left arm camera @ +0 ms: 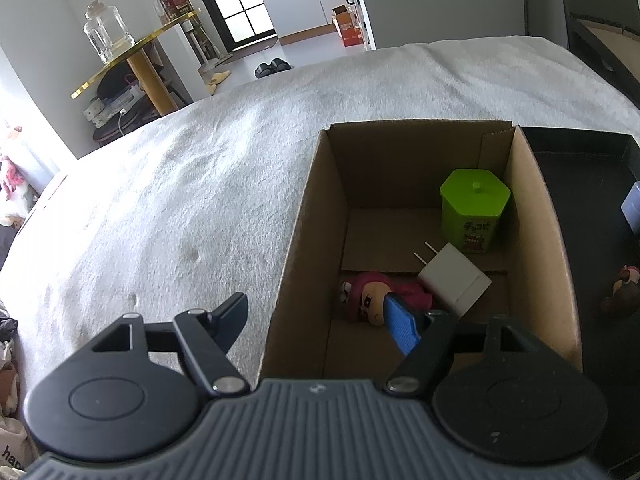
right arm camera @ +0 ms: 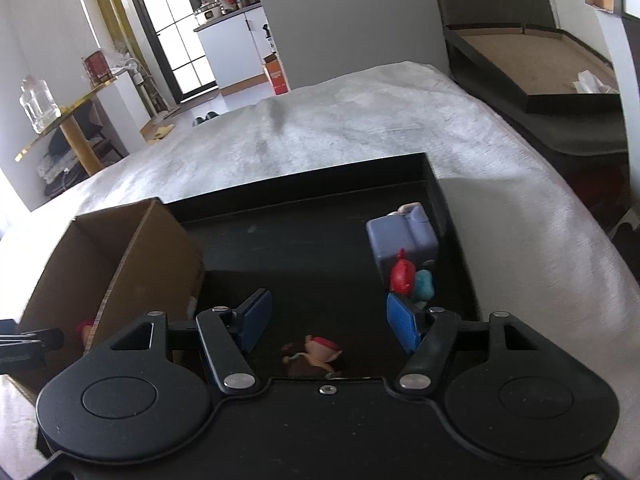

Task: Organize rigid objects
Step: 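Move the right tool back over the tray toward the remaining toys, then grasp the red-and-teal figure with the right tool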

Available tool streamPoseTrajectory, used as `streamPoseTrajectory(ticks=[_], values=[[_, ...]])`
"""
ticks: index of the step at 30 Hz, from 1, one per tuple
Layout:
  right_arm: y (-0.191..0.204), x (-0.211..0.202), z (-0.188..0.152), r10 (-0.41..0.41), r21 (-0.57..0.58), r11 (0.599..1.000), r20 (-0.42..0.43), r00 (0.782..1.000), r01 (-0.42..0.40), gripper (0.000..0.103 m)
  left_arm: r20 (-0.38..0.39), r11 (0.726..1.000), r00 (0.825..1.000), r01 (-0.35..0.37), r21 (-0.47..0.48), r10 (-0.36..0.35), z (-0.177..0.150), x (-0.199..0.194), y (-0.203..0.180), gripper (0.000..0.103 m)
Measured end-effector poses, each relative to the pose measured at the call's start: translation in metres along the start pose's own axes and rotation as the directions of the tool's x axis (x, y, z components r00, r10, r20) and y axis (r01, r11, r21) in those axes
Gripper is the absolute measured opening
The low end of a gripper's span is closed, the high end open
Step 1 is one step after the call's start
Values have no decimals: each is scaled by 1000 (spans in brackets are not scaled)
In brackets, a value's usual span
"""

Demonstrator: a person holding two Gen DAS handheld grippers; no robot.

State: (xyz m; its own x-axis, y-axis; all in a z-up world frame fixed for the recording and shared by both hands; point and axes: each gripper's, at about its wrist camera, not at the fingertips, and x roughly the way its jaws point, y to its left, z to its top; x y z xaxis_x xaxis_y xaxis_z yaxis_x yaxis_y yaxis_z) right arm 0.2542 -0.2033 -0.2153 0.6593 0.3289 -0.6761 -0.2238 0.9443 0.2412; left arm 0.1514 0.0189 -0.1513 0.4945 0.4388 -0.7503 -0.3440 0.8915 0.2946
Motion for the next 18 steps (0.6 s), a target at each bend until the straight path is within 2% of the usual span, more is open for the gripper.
streamPoseTrajectory(ticks=[8, 15, 16, 17, 18], values=[[-14, 3, 3, -73, -9, 997, 32, 997, 74, 63, 3, 1000, 1000, -3, 6, 3, 1, 0, -3, 73], [-20, 22, 2, -126, -27, 992, 7, 992, 126, 61, -2, 1000, 1000, -11, 2, 11, 1, -1, -2, 73], [-20, 24, 2, -131, -35, 991, 4, 991, 132, 59, -1, 1000, 1000, -11, 2, 11, 2, -1, -3, 73], [-19, 26, 2, -135, -46, 990, -3, 991, 135, 48, 0, 1000, 1000, -11, 3, 11, 2, -1, -3, 73], [-19, 29, 2, -135, -60, 989, -16, 991, 134, 30, 1, 1000, 1000, -9, 4, 9, 1, -1, -3, 73]])
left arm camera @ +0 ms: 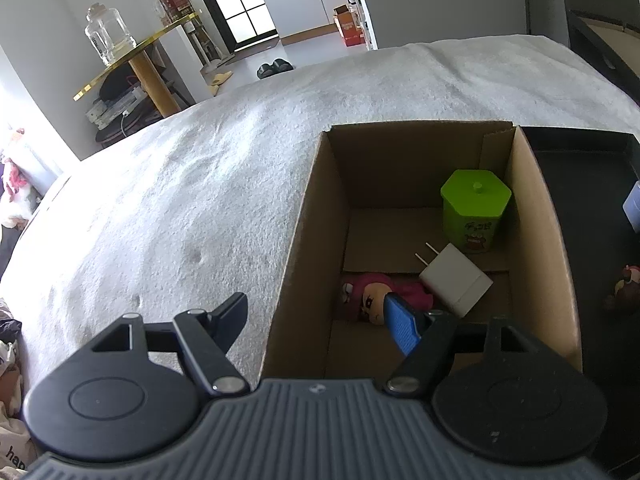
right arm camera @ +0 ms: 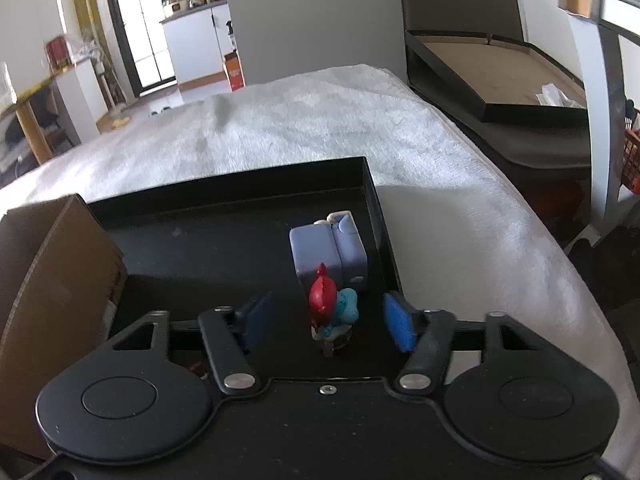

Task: Organize rigid objects
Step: 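Grasp the red-and-teal figure with the right tool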

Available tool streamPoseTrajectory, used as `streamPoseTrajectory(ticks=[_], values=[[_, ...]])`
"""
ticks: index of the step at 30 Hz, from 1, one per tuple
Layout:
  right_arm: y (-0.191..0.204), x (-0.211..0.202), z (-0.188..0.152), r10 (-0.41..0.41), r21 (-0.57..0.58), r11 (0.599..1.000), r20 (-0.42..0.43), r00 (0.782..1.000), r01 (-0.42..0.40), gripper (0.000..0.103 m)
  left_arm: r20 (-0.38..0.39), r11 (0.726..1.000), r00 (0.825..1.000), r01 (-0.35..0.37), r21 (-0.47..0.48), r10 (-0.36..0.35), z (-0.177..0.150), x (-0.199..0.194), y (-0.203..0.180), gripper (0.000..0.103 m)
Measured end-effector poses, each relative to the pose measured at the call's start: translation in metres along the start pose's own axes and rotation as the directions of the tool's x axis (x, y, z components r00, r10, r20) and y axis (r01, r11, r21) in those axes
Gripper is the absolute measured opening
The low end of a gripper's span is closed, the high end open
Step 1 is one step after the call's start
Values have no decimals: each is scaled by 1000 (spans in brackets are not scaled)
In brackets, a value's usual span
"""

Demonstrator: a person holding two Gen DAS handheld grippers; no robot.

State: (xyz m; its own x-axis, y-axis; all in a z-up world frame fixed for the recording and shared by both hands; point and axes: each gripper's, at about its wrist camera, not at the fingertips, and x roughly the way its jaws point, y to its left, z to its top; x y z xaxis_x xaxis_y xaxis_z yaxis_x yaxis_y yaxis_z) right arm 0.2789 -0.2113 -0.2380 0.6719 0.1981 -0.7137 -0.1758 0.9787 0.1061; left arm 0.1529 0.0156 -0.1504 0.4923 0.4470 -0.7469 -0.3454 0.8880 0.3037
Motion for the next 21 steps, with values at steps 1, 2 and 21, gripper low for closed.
streamPoseTrajectory(ticks=[1, 2, 21], values=[[1, 3, 0, -6, -13, 1000, -20, 1000, 6, 26, 0, 1000, 1000, 2, 1, -2, 0, 0, 0, 74], [1, 3, 0, -2, -16, 1000, -21, 1000, 2, 26, 0, 1000, 1000, 4, 1, -4, -1, 0, 0, 74], [29, -32, 17, 116, -41, 993, 56, 992, -113, 26, 6, 998, 999, 37, -52, -37, -6, 1, 16, 74]])
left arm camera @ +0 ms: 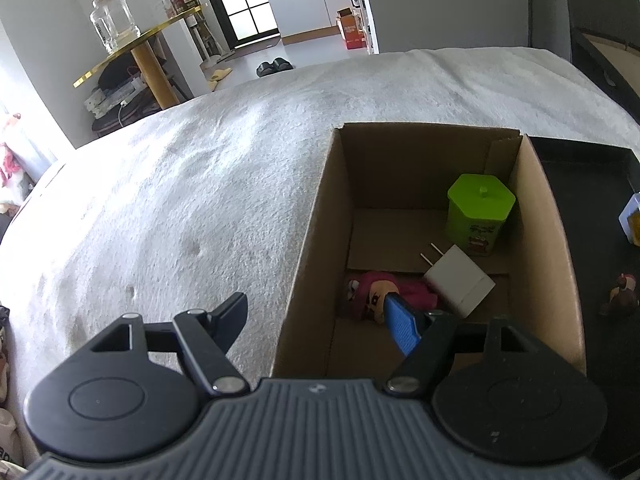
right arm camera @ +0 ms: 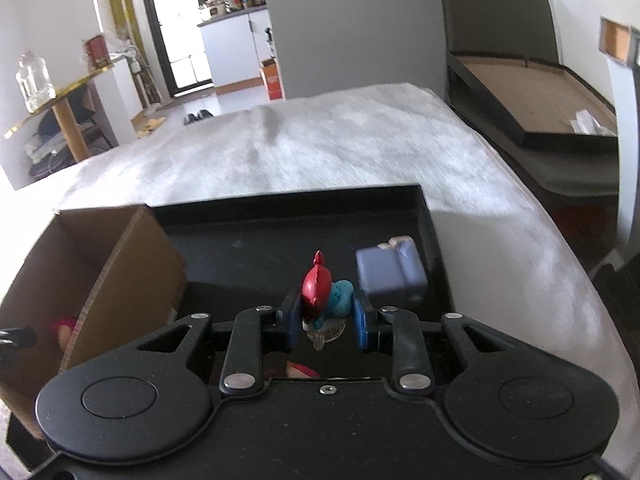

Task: Organize rigid objects
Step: 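Grasp the red-and-teal figure with the right tool, then carry the red-and-teal figure into the box and open the right tool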

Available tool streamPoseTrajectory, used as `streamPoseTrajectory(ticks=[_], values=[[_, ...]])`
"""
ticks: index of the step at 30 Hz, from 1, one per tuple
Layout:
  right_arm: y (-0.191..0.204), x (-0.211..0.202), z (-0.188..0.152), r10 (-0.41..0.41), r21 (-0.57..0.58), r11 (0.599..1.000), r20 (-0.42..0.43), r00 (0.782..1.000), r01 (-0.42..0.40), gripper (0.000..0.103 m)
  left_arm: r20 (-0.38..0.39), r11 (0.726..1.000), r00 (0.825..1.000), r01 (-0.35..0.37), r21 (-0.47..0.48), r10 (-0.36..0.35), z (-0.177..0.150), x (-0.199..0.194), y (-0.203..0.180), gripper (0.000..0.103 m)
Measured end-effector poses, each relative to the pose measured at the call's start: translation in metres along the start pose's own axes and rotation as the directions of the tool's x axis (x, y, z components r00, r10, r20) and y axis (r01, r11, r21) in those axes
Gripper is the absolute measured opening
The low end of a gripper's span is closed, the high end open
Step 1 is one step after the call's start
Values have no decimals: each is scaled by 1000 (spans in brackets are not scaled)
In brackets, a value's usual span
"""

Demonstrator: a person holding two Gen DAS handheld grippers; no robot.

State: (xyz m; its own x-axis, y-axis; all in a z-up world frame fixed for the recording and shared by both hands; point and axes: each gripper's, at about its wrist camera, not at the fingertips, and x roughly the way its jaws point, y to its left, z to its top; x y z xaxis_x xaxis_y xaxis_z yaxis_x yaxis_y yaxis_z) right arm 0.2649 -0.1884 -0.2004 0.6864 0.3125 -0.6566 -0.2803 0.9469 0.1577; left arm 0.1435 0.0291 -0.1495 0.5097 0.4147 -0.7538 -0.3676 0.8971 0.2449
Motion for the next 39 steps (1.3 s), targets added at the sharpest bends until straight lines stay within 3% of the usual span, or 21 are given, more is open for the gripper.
streamPoseTrajectory(ticks=[30, 33, 39], values=[[83, -21, 32, 149, -103, 985, 114, 982, -138, 26, 55, 994, 995, 89, -60, -86, -11, 1, 25, 69], [92, -22, 34, 165, -110, 982, 120, 979, -152, 26, 65, 993, 993, 105, -54, -101, -12, 1, 26, 64], [111, -22, 36, 197, -125, 975, 120, 973, -182, 26, 49, 986, 988, 149, -75, -146, -14, 8, 30, 33]])
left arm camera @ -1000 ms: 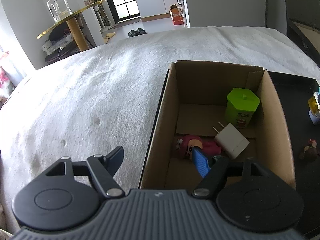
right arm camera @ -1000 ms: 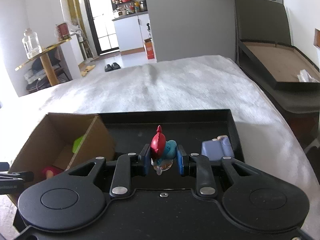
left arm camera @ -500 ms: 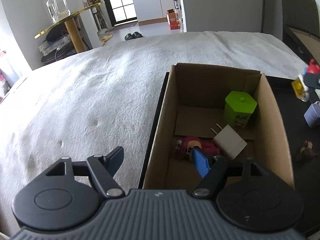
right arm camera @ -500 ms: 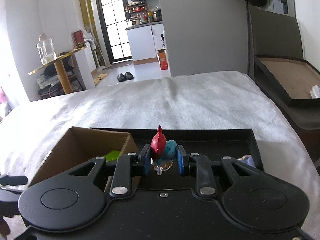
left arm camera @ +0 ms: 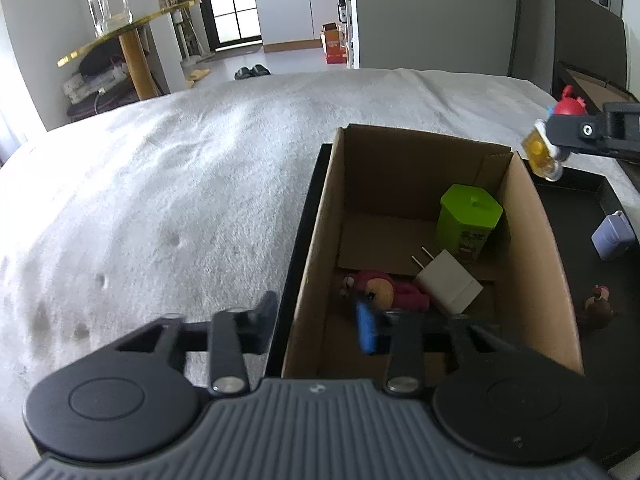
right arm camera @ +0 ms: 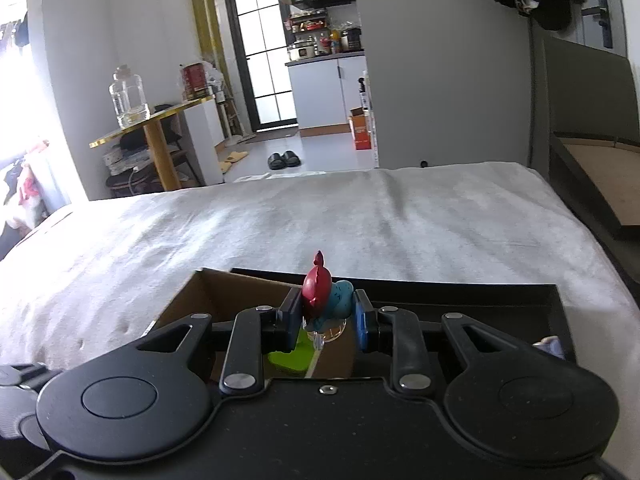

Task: Organize rigid objects
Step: 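Carry the red-and-teal figure into the box and open the right tool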

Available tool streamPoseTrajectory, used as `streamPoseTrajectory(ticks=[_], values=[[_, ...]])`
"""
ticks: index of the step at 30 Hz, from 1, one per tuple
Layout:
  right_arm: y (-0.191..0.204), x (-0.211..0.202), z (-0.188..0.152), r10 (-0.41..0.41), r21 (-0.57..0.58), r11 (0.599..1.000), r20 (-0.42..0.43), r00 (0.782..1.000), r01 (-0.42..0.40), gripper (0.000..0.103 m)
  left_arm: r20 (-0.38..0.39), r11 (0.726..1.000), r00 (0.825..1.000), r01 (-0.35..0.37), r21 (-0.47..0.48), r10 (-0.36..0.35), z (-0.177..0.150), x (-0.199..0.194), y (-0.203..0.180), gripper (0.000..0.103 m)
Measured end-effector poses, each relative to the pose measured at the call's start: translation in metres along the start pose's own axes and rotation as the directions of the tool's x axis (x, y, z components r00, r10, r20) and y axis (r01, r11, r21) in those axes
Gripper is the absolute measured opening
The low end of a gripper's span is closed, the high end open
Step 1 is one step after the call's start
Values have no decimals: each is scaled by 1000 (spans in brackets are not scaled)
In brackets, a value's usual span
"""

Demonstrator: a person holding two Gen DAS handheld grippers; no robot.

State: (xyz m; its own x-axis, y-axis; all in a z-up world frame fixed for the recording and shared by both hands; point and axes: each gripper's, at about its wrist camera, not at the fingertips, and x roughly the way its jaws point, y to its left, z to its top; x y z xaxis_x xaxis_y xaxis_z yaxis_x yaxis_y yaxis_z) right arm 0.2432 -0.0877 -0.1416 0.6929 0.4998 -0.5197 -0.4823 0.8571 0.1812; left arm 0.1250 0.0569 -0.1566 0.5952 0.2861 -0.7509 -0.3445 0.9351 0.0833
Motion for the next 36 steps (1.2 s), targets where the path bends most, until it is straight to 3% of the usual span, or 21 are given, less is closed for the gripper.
streamPoseTrajectory(ticks=[2, 8, 24, 28, 30, 36], values=[[5, 2, 1, 14, -2, 1000, -2, 1000, -14, 26, 0, 1000, 1000, 9, -3, -9, -1, 1, 1, 24], [21, 11, 0, 54, -15, 998, -33, 998, -54, 26, 11, 1000, 1000, 11, -10, -11, -1, 0, 6, 15], [55, 33, -16, 158, -18, 986, -173, 972, -164, 26, 4, 999, 999, 34, -23, -34, 0, 2, 13, 14], [57, 36, -15, 183, 31, 983, -174, 968, -180, 27, 1, 999, 999, 34, -29, -34, 0, 2, 14, 14], [56, 35, -13, 196, 60, 980, -167, 966, -188, 33, 0, 999, 1000, 31, -26, -31, 0, 2, 13, 14], [50, 28, -13, 173, 49, 985, -172, 970, -167, 36, -1, 1000, 1000, 16, -21, -16, 0, 1, 10, 14]])
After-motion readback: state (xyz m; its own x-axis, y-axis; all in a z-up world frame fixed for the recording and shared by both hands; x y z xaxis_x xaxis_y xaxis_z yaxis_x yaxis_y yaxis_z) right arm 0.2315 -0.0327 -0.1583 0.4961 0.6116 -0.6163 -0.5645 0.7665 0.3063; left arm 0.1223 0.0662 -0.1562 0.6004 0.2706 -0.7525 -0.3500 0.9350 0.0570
